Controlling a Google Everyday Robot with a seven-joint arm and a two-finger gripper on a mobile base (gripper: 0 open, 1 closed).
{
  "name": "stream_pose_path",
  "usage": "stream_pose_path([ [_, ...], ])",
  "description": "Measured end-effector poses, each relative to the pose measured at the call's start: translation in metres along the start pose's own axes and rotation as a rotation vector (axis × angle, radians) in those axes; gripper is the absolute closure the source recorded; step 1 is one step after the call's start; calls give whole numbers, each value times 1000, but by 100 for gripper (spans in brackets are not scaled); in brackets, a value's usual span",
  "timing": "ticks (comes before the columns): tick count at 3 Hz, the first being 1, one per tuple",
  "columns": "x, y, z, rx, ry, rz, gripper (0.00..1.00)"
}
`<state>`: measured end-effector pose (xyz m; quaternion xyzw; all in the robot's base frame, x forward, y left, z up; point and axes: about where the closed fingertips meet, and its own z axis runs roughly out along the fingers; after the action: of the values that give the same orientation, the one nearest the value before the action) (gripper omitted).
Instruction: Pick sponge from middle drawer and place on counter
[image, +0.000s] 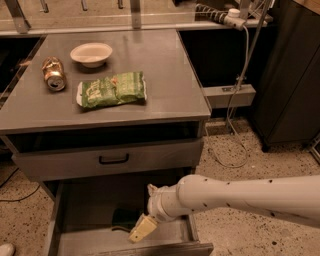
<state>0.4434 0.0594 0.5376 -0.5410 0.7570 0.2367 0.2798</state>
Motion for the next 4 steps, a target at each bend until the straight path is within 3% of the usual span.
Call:
stream_pose_path([
  [1,15,-6,25,6,-22,-4,0],
  [2,54,-26,79,-18,-8,-7,0],
  [3,56,-26,80,-20,-9,-5,0],
  [4,51,-24,105,-17,-43,-26,0],
])
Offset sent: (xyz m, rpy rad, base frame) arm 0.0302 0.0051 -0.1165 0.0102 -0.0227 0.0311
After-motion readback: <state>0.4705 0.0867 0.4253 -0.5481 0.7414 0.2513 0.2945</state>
